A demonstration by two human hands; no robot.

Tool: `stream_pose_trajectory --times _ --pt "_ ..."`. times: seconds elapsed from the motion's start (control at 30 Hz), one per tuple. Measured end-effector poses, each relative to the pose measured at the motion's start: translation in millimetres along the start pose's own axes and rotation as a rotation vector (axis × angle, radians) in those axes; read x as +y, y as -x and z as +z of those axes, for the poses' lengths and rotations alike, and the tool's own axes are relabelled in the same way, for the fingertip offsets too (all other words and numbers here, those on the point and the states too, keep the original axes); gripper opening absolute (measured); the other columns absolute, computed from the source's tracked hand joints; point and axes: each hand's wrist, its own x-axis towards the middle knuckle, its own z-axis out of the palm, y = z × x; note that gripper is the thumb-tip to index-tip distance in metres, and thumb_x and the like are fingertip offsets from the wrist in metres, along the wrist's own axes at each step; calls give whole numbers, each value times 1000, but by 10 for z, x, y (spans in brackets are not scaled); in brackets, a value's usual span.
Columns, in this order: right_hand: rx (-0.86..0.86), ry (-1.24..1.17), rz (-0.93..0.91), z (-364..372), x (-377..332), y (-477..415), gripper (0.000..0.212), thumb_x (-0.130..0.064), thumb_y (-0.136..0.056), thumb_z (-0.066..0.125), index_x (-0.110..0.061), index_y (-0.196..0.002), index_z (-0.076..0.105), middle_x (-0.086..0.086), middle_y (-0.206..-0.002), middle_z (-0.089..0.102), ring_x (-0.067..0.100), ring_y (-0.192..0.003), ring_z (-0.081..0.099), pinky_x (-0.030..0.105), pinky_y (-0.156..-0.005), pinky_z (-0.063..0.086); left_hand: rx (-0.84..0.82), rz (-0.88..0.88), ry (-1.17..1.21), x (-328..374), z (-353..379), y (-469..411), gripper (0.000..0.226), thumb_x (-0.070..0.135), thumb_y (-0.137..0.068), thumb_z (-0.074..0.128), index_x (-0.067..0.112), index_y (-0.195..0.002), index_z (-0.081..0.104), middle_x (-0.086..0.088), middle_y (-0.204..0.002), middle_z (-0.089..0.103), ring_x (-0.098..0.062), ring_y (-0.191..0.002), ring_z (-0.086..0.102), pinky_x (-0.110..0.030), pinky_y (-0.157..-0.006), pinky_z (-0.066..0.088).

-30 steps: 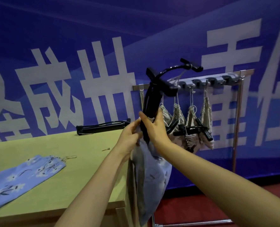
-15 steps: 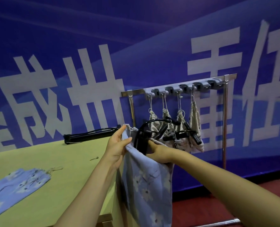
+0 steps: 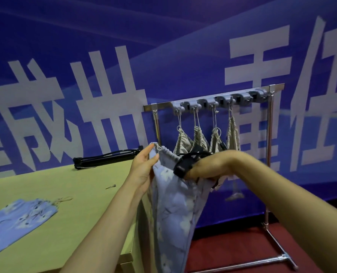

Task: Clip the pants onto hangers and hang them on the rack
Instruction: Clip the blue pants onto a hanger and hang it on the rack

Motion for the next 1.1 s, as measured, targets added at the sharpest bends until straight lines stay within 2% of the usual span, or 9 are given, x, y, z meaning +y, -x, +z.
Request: stream_pose_trajectory --times 0.1,0.17,0.33,0.4,0.5,0.6,0.77,0.9,1.1 --pt "220 383 -8 -108 -173 172 27 -29 -95 47 -13 -79 59 1 -71 60 17 -64 56 28 -63 45 -15 -19 0 36 20 6 47 -5 -94 43 4 -140 40 -14 -130 55 -18 -99 61 -21 -74 56" --pt "455 610 -19 -106 -245 196 29 -28 -91 50 -11 -68 55 4 -64 51 21 -58 44 30 -57 39 -25 -31 9 10 37 12 48 -6 -94 42 3 -141 38 -14 -135 52 -25 -112 58 -27 -85 53" --pt "1075 212 -406 -124 -342 46 22 -19 -83 50 -15 -62 55 9 -63 59 27 -60 50 31 -54 38 -85 -29 34 -35 87 65 49 -5 -94 43 2 -141 36 -13 -139 49 -27 -121 54 -30 -94 50" --pt "981 239 -363 -160 -289 -181 14 -22 -85 54 -15 -85 66 8 -87 70 27 -83 62 34 -69 48 -89 -40 2 -65 142 85 46 -7 -93 44 5 -137 42 -13 -130 55 -26 -112 58 -29 -86 53" --pt "776 379 -226 -97 -124 -559 31 -35 -85 64 -11 -104 61 10 -105 67 28 -97 61 34 -76 47 -118 -57 -70 -205 238 40 51 -11 -92 42 5 -139 41 -16 -138 51 -30 -127 49 -46 -106 40" --pt "787 344 -229 -46 0 -757 32 -31 -85 66 -7 -103 56 14 -103 66 30 -94 59 33 -69 43 -137 -56 -115 -299 268 -5 51 -12 -92 40 5 -140 39 -12 -141 49 -26 -130 47 -40 -110 37" --pt "815 302 -255 -75 192 -815 20 -16 -85 63 -12 -92 45 14 -96 63 33 -87 58 39 -69 44 -160 -49 -101 -275 295 22 52 -14 -91 41 4 -140 40 -5 -132 53 -10 -111 55 -14 -83 52" --pt "836 225 -226 -175 347 -759 9 -16 -85 62 -12 -83 55 10 -85 62 27 -81 55 34 -67 41 -192 -68 -92 -229 367 -4 52 -15 -90 42 5 -137 44 -11 -138 51 -23 -126 50 -35 -105 42" --pt "785 3 -218 -441 505 -475 28 -23 -91 61 -3 -70 65 7 -63 56 19 -63 53 29 -64 40 -269 -64 -169 -209 579 -36 50 -15 -90 42 7 -134 49 -7 -132 54 -23 -124 51 -38 -107 41"
